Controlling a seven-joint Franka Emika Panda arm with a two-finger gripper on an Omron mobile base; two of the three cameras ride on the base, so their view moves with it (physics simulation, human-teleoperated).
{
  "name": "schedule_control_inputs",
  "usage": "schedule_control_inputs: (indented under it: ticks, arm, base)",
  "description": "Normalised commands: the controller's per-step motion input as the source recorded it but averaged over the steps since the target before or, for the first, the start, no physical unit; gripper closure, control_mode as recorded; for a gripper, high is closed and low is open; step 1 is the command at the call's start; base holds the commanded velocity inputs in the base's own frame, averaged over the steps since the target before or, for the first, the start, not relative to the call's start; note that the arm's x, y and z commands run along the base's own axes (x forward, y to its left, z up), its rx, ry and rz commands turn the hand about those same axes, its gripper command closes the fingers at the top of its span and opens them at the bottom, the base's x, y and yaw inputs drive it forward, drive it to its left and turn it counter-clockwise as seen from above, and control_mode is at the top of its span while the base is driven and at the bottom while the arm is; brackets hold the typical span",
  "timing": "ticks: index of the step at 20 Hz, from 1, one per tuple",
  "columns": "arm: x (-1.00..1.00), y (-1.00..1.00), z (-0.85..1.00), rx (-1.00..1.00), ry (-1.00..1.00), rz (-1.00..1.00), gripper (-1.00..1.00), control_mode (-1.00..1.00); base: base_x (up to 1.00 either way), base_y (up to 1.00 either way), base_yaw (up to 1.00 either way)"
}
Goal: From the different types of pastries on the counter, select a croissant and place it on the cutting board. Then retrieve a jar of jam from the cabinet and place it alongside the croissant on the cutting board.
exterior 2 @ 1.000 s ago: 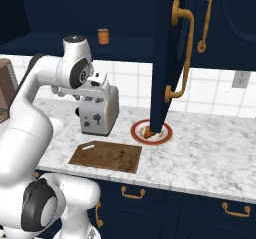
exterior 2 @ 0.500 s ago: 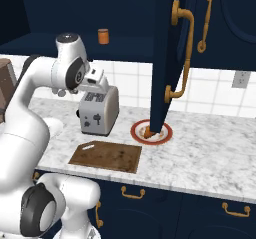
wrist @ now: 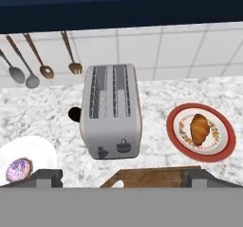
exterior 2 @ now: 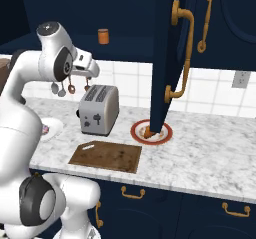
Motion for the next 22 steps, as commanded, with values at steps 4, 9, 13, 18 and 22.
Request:
schedule_control_inputs:
  ticks: [4, 9, 13, 18, 22]
  arm:
    - [0.23, 0.05, 0.54, -0.05, -0.22, 0.0, -1.0, -1.0]
    - [0.03, 0.0, 0.52, -0.05, -0.23, 0.0, -1.0, -1.0]
    - [0.0, 0.0, 0.52, -0.01, -0.17, 0.0, -1.0, -1.0]
    - [0.0, 0.0, 0.59, 0.0, -0.09, 0.0, -1.0, -1.0]
    - [0.01, 0.0, 0.11, 0.0, 0.0, 0.0, -1.0, -1.0]
  base:
    - [0.0, 0.0, 0.0]
    - [0.0, 0.0, 0.0]
    - [0.0, 0.0, 0.0]
    - [0.0, 0.0, 0.0]
    - [0.0, 0.0, 0.0]
